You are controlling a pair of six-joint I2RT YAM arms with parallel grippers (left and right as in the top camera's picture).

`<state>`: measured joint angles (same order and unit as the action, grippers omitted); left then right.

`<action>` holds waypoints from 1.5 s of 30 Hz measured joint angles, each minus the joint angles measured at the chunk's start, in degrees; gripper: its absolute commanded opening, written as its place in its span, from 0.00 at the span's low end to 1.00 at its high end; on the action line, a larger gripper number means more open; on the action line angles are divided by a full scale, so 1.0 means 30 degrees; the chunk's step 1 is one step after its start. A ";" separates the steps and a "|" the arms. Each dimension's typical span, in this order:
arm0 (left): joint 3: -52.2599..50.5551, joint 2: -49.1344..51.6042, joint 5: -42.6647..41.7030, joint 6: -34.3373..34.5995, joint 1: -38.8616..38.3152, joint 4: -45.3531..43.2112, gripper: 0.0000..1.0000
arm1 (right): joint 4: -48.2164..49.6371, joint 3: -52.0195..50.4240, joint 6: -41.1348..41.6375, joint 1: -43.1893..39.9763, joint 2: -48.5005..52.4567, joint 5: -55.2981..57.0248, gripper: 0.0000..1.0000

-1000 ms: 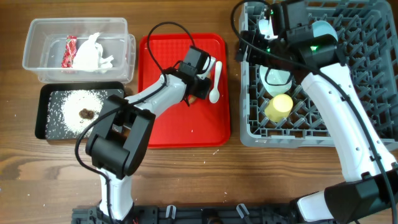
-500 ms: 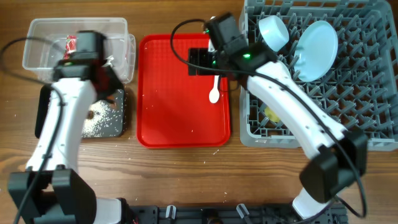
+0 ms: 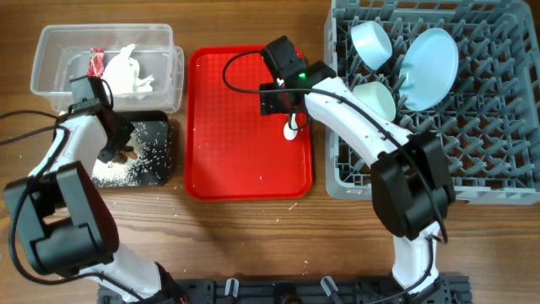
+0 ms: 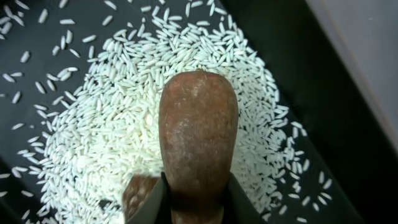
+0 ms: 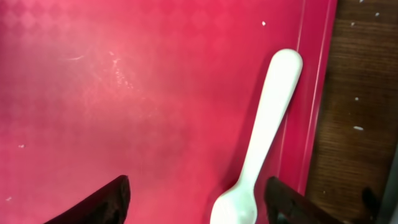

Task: Sort waste into correct bins and load items into the dishwasher rack
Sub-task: 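Carry the brown stick left and drop it onto the black tray, then grasp the white spoon on the red tray with the right gripper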

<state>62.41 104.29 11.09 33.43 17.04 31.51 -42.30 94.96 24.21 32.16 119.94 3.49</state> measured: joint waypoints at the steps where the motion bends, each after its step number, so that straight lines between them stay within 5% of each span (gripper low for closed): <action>1: 0.0000 0.0138 -0.0007 0.0073 0.0000 -0.0022 0.33 | 0.0102 0.0000 0.0022 0.0000 0.0204 0.0233 0.65; 9: 0.0000 0.0189 0.0007 0.0015 0.0000 -0.0036 1.00 | 0.0342 -0.0051 0.0102 0.0000 0.1384 0.1902 0.63; 16: 0.0000 0.0204 0.0000 0.0124 0.0000 -0.0036 1.00 | 0.2812 -0.2463 0.0284 0.0000 0.1421 0.2361 0.52; 24: -0.0007 0.0051 0.0000 0.0102 0.0000 0.0612 1.00 | 0.3891 -0.2878 0.0415 0.0000 0.1413 0.2652 0.23; 29: -0.0007 -0.3308 -0.0007 0.0102 0.0000 0.1399 1.00 | 0.3934 -0.2900 0.0466 0.0000 0.1413 0.2812 0.04; 37: -0.0007 -0.9143 -0.0291 0.0102 0.0000 0.1494 1.00 | 0.3963 -0.2900 0.0423 0.0000 0.1413 0.2863 0.04; 45: -0.0007 -0.9639 -0.0357 0.0102 0.0000 0.1501 1.00 | 0.2885 -0.3322 0.0415 0.0000 -0.2703 0.2710 0.04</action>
<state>62.39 75.37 10.02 33.74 17.04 36.01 -33.65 84.99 25.45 32.16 111.83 11.62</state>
